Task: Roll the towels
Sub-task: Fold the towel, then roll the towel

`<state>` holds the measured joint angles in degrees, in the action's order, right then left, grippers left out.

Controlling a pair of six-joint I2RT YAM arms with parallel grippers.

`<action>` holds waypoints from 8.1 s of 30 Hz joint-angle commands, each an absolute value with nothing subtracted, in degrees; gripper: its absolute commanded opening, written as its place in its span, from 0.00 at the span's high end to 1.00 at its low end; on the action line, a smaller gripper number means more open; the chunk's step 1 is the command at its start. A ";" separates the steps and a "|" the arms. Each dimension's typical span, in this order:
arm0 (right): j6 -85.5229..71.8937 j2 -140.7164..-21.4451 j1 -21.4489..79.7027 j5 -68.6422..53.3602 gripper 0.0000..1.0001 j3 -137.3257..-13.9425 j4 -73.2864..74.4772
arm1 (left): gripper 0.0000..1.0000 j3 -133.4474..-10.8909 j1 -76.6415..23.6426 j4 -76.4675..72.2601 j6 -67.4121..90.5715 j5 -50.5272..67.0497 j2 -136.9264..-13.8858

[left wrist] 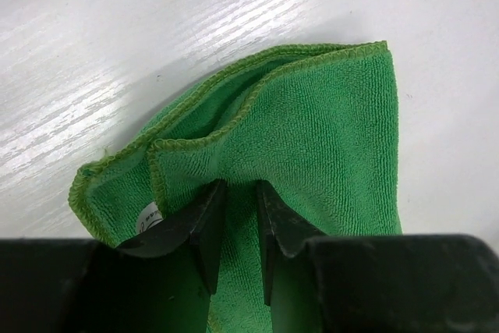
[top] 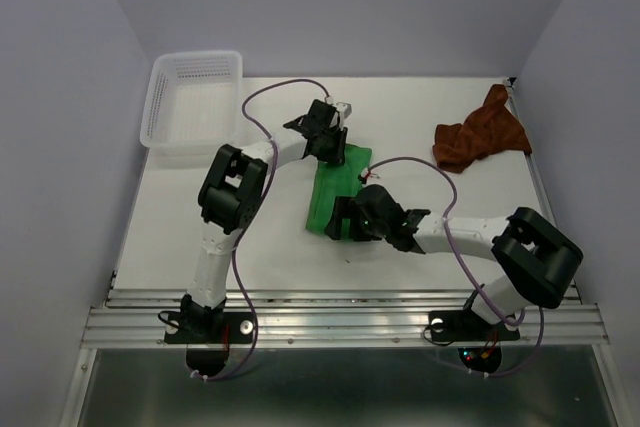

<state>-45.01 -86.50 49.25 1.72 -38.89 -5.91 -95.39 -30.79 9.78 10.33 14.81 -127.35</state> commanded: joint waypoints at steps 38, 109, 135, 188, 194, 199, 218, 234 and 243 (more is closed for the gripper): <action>14.32 -66.62 52.65 2.29 0.00 -41.75 5.45 | 0.28 -43.15 -35.16 2.55 47.38 9.49 -87.52; 4.40 -92.72 42.11 -32.78 0.90 -57.56 8.26 | 0.16 -37.97 -27.60 8.35 42.71 10.46 -71.28; -1.32 -107.22 36.91 -33.31 0.90 -67.06 13.09 | 0.09 -30.59 -27.42 -3.95 40.17 14.76 -68.38; 18.55 -92.72 52.29 -18.38 0.21 -57.83 11.08 | 1.00 -43.59 -27.69 7.03 42.80 16.35 -85.69; 18.11 -96.24 52.29 -13.55 0.21 -56.95 9.67 | 1.00 -43.59 -27.34 6.59 43.24 17.31 -86.66; 17.67 -99.58 52.29 -7.41 0.20 -56.78 9.58 | 1.00 -42.72 -25.84 5.63 42.80 19.51 -86.75; 5.65 -100.19 52.29 -12.09 0.93 -58.70 10.27 | 0.47 -39.29 -22.68 -0.88 41.49 26.98 -81.74; -12.21 -107.57 38.94 -39.54 0.99 -67.50 13.54 | 0.01 -36.12 -22.50 -2.81 42.10 23.47 -71.81; -20.30 -111.79 32.09 -49.12 0.99 -65.74 7.21 | 0.01 -36.12 -22.41 -5.27 41.31 23.64 -75.05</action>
<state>-15.75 -110.06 34.39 -43.18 -65.54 11.49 -36.27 -22.74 -1.89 42.65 23.49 -73.67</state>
